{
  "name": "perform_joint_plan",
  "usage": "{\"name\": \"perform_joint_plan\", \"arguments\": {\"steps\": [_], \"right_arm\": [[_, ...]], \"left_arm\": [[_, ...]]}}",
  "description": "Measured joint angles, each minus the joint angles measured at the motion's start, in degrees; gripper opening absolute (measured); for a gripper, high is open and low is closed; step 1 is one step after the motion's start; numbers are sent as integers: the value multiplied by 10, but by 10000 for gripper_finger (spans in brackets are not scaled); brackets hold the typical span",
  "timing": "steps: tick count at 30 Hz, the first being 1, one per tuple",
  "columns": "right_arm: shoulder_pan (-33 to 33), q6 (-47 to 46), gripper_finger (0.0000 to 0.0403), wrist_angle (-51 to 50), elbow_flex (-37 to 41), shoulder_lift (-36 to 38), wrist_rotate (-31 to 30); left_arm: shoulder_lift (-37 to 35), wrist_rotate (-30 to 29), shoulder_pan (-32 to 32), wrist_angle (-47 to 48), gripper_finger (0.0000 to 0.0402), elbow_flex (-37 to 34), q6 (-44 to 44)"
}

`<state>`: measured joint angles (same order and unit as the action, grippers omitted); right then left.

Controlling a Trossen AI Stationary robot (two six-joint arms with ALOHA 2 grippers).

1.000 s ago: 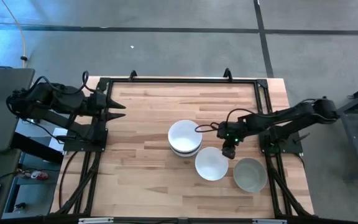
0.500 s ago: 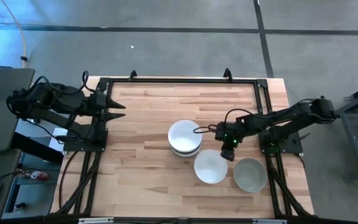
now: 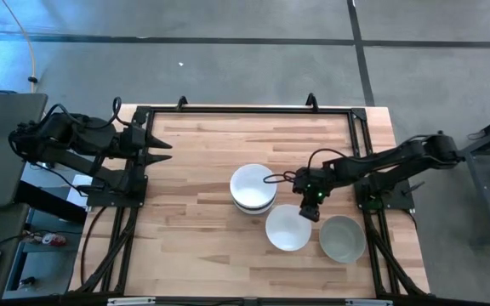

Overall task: Nest bowls inside each other
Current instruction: Stack the white bowl on top of the white bowl

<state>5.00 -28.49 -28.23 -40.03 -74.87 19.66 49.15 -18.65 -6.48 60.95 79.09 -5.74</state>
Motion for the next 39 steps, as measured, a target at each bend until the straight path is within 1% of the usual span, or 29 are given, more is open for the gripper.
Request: {"name": "perform_joint_plan", "arguments": {"steps": [6,12,15,20,21,24,28,34,36,39], "right_arm": [[22,-2,145,13,0,-25,0],[22,-11,138,16,0,-45,-17],[22,-12,109,16,0,-46,-23],[22,-9,19,16,0,-46,-26],[22,-3,10,16,0,-46,-26],[22,0,15,16,0,-46,-26],[18,-5,3,15,0,-46,-27],[-4,-27,2,13,-1,-41,-27],[-12,-30,1,-4,-8,-39,-26],[-19,-15,1,-49,-44,-38,-26]], "left_arm": [[0,0,0,0,114,0,3],[0,0,0,0,114,0,3],[0,0,0,0,114,0,3],[0,0,0,0,114,0,3],[0,0,0,0,114,0,4],[0,0,0,0,114,0,4],[0,0,0,0,114,0,4],[0,0,0,-11,114,0,8],[0,0,0,-11,114,0,10],[0,0,0,-11,114,0,10]]}}
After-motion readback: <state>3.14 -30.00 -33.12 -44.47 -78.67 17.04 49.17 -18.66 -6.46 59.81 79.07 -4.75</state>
